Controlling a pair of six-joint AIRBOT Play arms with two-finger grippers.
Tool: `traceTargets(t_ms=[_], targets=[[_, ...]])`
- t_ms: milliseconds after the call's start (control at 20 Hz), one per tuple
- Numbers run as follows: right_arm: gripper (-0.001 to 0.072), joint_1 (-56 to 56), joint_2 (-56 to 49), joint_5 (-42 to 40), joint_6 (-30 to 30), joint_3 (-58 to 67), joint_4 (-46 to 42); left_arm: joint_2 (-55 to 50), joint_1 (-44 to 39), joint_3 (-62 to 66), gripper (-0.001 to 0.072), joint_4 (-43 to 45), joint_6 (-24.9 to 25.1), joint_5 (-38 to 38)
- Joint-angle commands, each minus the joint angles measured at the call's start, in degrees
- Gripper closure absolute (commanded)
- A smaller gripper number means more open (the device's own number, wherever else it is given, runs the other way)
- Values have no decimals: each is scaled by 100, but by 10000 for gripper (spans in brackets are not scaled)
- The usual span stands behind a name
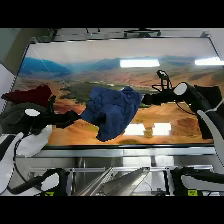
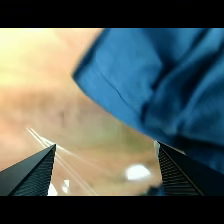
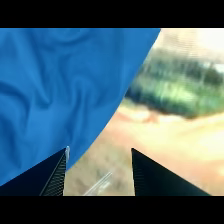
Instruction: Fold the shirts.
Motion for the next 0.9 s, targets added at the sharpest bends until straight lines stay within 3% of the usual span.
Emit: traceTargets(t_ms=[0, 200, 400, 450, 500, 550, 600, 650, 700, 750, 850], targets=[[252, -15, -870, 33, -74, 734, 13, -868, -155, 599, 1, -17, 186, 90], [252, -13, -1604, 365, -105, 1325, 129, -1624, -636, 1290, 3, -15, 181, -155], [253, -13, -2048, 715, -542, 1617, 737, -1965, -839, 1438, 4, -20, 181, -450], [257, -13, -2079, 750, -717, 1628, 981, -1987, -841, 1438, 106, -24, 179, -485], [260, -13, -2087, 741, -828, 1628, 1143, -1985, -841, 1438, 283, -26, 179, -496], [326, -17, -2087, 691, -828, 1635, 1215, -1980, -835, 1440, 412, -42, 179, -498], [502, -33, -2087, 654, -828, 1648, 1222, -1976, -835, 1440, 524, -92, 184, -501], [529, -55, -2087, 616, -828, 1655, 1246, -1974, -835, 1440, 642, -203, 210, -509], [603, -83, -2087, 614, -828, 1670, 1241, -1967, -835, 1440, 690, -352, 315, -533], [690, -111, -2087, 616, -826, 1674, 1241, -1954, -835, 1440, 690, -522, 348, -566], [690, -170, -2085, 621, -822, 1674, 1246, -1906, -835, 1543, 691, -669, 396, -708]])
